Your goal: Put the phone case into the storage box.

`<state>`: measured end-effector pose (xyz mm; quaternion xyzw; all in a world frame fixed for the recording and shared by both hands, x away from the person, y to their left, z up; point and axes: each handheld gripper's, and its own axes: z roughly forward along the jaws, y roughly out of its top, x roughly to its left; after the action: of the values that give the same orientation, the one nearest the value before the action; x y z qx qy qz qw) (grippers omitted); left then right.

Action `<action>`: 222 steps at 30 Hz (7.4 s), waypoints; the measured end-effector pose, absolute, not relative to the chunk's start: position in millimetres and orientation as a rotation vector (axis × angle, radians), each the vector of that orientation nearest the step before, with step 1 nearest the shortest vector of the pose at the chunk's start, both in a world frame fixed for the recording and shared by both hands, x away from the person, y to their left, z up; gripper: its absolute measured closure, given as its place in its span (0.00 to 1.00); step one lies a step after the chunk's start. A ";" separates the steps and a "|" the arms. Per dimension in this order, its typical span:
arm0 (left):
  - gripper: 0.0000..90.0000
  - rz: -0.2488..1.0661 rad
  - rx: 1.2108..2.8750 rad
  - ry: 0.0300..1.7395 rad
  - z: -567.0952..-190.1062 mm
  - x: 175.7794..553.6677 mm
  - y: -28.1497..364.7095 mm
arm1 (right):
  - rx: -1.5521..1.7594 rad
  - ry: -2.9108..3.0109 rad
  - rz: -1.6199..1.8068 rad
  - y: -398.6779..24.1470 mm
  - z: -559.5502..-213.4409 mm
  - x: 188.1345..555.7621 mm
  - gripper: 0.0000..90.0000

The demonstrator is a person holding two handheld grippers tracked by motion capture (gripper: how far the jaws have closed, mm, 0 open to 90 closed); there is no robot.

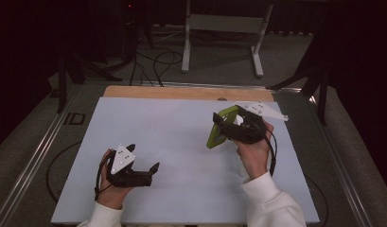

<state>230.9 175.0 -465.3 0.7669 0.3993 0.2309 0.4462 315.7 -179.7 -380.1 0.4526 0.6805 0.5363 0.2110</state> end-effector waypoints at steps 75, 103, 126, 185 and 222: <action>0.01 0.661 1.806 1.129 -485.3 211.4 229.6 | 1.348 1.737 1.338 -214.0 -365.9 363.9 0.17; 0.01 0.652 1.807 1.130 -486.7 212.0 228.8 | 1.375 1.670 1.235 -229.3 -360.8 389.4 0.18; 0.01 0.643 1.804 1.130 -487.0 212.3 228.9 | 1.440 1.622 1.166 -243.2 -372.9 409.4 0.18; 0.01 0.630 1.799 1.125 -487.7 211.6 227.7 | 1.545 1.604 1.031 -248.8 -415.3 448.1 0.18; 0.01 0.628 1.794 1.126 -487.8 210.9 228.4 | 1.594 1.641 0.934 -247.9 -450.5 456.2 0.17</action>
<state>210.9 228.4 -487.8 0.7253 0.4554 0.2540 0.4495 456.2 -247.9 -450.5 0.6091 0.6271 0.3571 0.3289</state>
